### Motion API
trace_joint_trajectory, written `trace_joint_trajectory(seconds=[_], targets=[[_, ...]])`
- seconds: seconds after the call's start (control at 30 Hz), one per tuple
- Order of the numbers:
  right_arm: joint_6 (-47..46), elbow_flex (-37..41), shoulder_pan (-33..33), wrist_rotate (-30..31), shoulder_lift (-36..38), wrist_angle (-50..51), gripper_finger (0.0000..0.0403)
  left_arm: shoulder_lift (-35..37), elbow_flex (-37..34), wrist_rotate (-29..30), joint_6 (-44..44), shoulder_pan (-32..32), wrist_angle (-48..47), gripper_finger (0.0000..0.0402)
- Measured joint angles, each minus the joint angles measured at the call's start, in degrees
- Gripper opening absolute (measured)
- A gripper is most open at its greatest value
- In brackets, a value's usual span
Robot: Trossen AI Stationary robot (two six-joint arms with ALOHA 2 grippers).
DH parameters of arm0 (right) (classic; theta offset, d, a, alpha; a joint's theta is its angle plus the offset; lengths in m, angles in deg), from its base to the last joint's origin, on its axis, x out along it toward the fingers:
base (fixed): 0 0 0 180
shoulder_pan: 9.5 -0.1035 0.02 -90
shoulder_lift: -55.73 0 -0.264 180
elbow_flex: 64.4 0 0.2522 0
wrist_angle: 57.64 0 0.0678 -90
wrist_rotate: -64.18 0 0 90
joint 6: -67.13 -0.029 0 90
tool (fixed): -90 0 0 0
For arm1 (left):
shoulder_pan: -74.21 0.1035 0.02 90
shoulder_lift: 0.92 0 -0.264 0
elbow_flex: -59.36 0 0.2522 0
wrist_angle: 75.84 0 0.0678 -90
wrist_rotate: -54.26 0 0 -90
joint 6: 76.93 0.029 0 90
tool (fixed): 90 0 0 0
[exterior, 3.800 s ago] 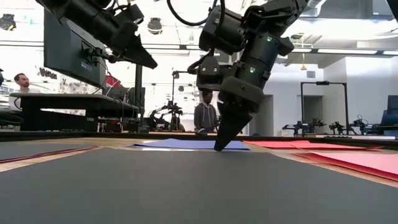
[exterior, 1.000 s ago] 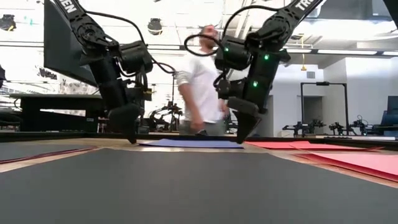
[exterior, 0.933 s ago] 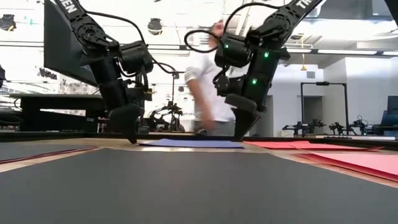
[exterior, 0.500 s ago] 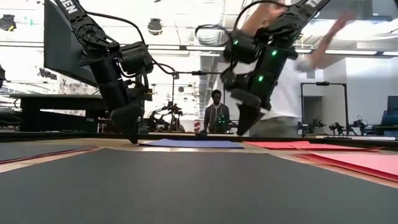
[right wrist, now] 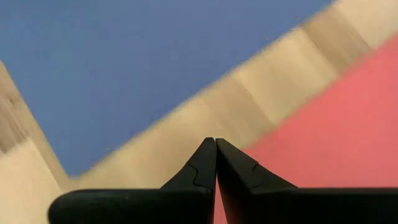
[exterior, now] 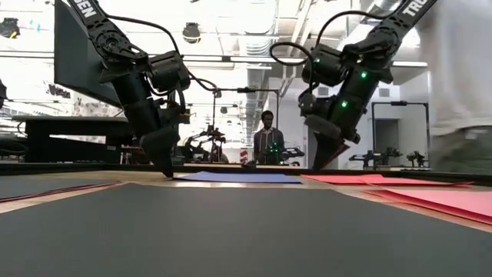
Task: Organize paper
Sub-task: Stack the blue paper on top of the blue paper
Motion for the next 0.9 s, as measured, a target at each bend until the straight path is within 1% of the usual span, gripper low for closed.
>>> trace_joint_trajectory(seconds=[0.13, 0.37, 0.6, 0.9], targets=[[0.02, -0.08, -0.06, -2.1, -2.9, -4.87, 0.0, -1.17, 0.09, -0.1, -0.03, -0.06, 0.5, 0.0162], [-0.07, -0.35, 0.53, -3.04, -6.79, -6.44, 0.0, -3.2, 0.22, -0.25, 0.56, -0.18, 2.02, 0.0162], [-0.13, -0.74, 0.53, -4.11, -7.32, -7.51, 0.0, -3.14, 0.18, -0.56, 0.74, -0.16, 2.7, 0.0162], [-0.1, -1.6, -0.05, -4.06, -7.49, -8.15, 0.0, -3.18, 0.17, -0.93, 0.54, -0.16, 2.75, 0.0162]])
